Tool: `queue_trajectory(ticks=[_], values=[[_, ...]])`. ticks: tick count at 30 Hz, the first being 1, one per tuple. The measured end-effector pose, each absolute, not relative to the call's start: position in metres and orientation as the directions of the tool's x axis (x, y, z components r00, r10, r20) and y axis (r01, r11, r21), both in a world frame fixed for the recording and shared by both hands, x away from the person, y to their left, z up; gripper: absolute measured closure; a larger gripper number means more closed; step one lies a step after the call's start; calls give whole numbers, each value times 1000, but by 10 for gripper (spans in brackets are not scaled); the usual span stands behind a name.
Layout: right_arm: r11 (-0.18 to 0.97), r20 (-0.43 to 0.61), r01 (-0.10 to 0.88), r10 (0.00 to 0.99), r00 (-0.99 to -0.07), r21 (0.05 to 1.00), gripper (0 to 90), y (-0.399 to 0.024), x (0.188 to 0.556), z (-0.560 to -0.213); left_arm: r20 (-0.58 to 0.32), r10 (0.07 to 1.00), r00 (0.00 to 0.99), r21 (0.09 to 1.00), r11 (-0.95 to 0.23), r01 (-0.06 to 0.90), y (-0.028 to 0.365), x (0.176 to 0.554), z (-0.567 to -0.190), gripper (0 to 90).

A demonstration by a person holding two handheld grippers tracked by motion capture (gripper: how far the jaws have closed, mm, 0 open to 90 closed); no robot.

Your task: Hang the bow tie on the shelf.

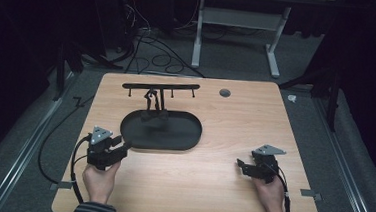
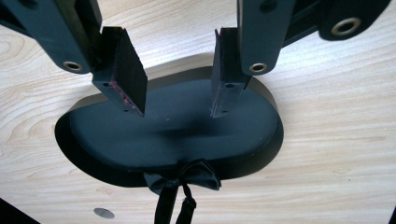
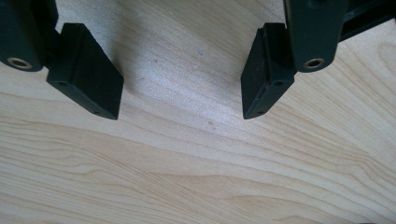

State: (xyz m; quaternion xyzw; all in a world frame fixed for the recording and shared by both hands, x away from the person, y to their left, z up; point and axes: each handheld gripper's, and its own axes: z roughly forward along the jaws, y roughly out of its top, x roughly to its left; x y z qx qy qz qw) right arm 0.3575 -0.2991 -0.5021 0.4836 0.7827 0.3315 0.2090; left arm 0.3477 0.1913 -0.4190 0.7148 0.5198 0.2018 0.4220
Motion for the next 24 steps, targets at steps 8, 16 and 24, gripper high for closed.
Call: queue_trajectory(ticks=[8, 16, 24], values=[[313, -7, 618, 895, -445, 721, 314, -299, 358, -502, -166, 910, 380, 806, -96, 584, 191, 346, -425, 560], [313, -7, 618, 895, -445, 721, 314, -299, 357, -502, -178, 906, 384, 800, -94, 592, 189, 345, -432, 559], [313, -7, 618, 896, -445, 721, 314, -299, 357, -502, -176, 906, 384, 794, -100, 600, 188, 344, -435, 557]])
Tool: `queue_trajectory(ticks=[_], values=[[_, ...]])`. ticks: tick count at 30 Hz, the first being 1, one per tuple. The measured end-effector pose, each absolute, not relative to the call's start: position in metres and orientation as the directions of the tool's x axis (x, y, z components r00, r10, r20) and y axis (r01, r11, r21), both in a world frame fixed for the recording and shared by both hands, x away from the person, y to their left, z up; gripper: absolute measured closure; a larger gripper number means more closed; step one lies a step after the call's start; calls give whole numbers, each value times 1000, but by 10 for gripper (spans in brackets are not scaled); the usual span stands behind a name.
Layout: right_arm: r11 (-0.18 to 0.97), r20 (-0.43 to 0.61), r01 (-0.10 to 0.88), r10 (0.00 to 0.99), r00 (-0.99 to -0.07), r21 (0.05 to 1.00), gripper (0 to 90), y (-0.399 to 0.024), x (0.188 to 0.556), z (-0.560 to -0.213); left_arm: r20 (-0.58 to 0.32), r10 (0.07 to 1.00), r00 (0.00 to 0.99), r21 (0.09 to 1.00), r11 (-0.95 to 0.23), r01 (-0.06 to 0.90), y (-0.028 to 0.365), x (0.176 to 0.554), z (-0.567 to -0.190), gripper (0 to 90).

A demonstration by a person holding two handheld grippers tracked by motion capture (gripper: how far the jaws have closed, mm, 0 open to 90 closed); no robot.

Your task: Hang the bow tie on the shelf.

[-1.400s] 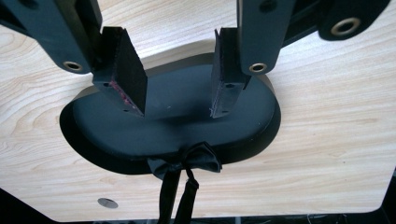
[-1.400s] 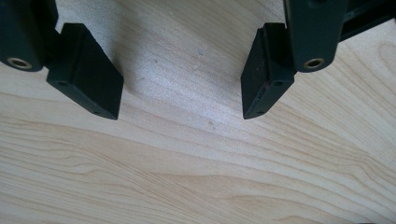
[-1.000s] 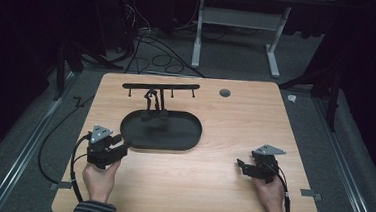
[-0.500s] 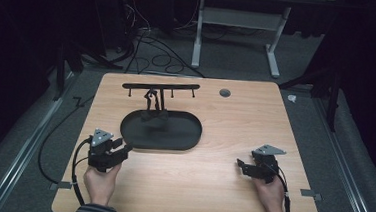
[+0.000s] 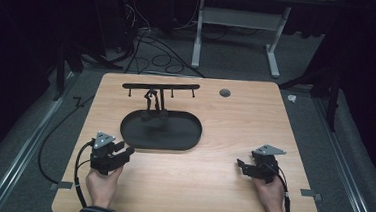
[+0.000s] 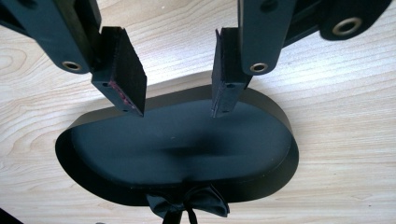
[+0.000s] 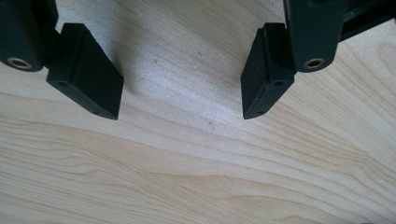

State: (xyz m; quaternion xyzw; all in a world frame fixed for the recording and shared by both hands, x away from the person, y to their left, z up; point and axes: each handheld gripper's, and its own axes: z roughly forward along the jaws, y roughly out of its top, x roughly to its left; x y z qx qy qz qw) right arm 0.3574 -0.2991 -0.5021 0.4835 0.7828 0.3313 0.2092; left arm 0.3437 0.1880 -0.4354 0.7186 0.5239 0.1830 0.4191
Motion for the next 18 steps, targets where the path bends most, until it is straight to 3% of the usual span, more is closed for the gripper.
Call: queue_trajectory(ticks=[18], values=[[315, -9, 617, 895, -446, 721, 314, -299, 357, -502, -188, 908, 374, 778, -95, 622, 187, 341, -447, 556]])
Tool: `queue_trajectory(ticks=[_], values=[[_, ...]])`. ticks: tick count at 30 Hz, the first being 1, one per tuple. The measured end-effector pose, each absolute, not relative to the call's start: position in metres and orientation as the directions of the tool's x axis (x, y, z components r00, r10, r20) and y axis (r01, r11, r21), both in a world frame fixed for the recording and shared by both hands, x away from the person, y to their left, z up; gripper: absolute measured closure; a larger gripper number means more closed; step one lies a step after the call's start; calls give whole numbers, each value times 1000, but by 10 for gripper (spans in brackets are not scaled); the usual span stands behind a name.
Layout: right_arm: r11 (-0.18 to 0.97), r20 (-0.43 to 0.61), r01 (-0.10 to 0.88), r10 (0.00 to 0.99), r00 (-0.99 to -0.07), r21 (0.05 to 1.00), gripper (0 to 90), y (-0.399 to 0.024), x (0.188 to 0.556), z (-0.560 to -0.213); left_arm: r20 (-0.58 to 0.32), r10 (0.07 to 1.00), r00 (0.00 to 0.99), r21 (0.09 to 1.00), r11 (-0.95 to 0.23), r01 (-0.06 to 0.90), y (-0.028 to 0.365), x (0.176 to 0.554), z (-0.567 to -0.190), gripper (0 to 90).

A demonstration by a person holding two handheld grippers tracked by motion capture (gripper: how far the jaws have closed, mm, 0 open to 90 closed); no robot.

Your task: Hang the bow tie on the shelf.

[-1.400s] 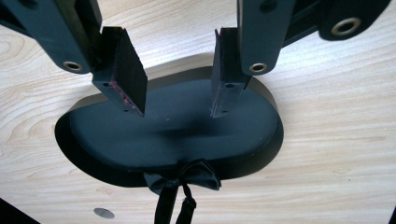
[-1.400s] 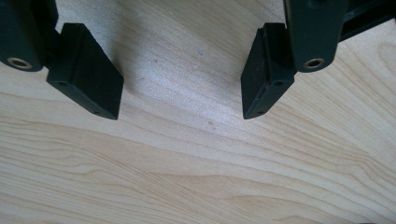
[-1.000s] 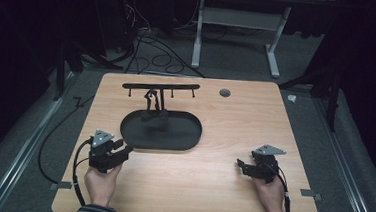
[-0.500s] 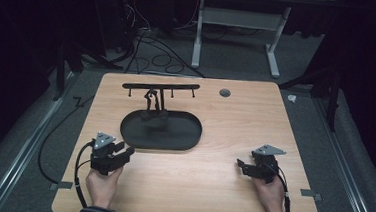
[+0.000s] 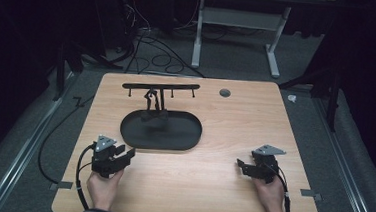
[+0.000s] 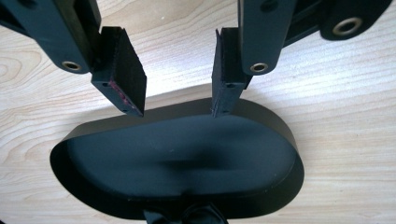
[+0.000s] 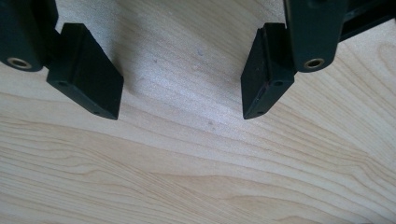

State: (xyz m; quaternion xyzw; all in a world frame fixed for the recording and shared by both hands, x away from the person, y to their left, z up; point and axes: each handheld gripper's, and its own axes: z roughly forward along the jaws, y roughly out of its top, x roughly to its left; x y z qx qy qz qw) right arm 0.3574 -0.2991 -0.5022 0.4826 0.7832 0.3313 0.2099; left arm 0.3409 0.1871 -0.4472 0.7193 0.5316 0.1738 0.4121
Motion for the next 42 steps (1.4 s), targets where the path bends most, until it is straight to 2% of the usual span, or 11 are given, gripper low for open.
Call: queue_trajectory(ticks=[21, 42], values=[[315, -9, 617, 895, -446, 721, 314, -299, 357, -502, -197, 903, 381, 758, -106, 644, 181, 339, -461, 555], [315, -9, 617, 895, -446, 721, 314, -299, 357, -502, -201, 881, 429, 728, -159, 667, 165, 341, -480, 543]])
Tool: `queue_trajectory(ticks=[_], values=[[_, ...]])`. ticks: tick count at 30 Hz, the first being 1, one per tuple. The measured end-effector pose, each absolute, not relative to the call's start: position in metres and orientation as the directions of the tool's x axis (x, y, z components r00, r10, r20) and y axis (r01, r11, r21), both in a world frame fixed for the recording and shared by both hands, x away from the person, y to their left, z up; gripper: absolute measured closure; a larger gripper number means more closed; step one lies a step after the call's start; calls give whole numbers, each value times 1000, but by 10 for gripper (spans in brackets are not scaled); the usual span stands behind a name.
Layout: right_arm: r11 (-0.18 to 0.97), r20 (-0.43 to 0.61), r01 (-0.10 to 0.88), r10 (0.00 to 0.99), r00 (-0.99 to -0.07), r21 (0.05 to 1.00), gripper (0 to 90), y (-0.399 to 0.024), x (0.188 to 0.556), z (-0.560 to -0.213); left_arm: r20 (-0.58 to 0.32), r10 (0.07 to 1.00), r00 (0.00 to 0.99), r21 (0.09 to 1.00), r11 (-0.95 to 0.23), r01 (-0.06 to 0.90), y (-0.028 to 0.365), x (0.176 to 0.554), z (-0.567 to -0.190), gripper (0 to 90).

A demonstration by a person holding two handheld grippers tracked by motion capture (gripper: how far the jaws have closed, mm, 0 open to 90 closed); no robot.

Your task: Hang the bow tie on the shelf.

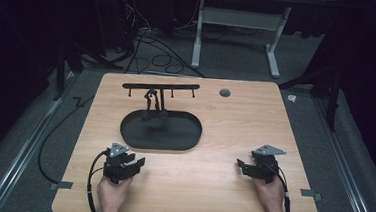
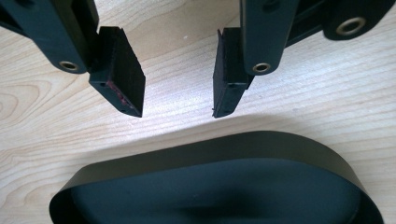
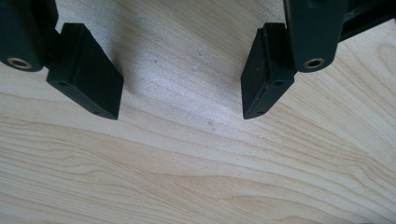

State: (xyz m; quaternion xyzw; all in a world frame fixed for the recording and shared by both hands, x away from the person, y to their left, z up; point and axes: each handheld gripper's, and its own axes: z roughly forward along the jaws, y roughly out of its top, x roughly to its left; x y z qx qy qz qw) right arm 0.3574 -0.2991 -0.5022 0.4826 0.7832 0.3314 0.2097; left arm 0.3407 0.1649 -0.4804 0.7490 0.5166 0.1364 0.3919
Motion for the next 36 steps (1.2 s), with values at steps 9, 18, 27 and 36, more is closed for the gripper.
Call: queue_trajectory(ticks=[9, 18, 27, 36], values=[[314, -8, 617, 895, -446, 721, 314, -299, 357, -502, -185, 885, 426, 724, -170, 668, 161, 340, -489, 530], [314, -8, 617, 895, -446, 722, 314, -299, 357, -502, -149, 894, 422, 722, -193, 664, 156, 341, -495, 522], [314, -8, 617, 895, -446, 721, 314, -299, 357, -502, -105, 904, 416, 732, -213, 648, 152, 343, -502, 506], [315, -9, 616, 895, -447, 722, 314, -299, 357, -502, -16, 902, 432, 753, -273, 599, 143, 342, -507, 430]])
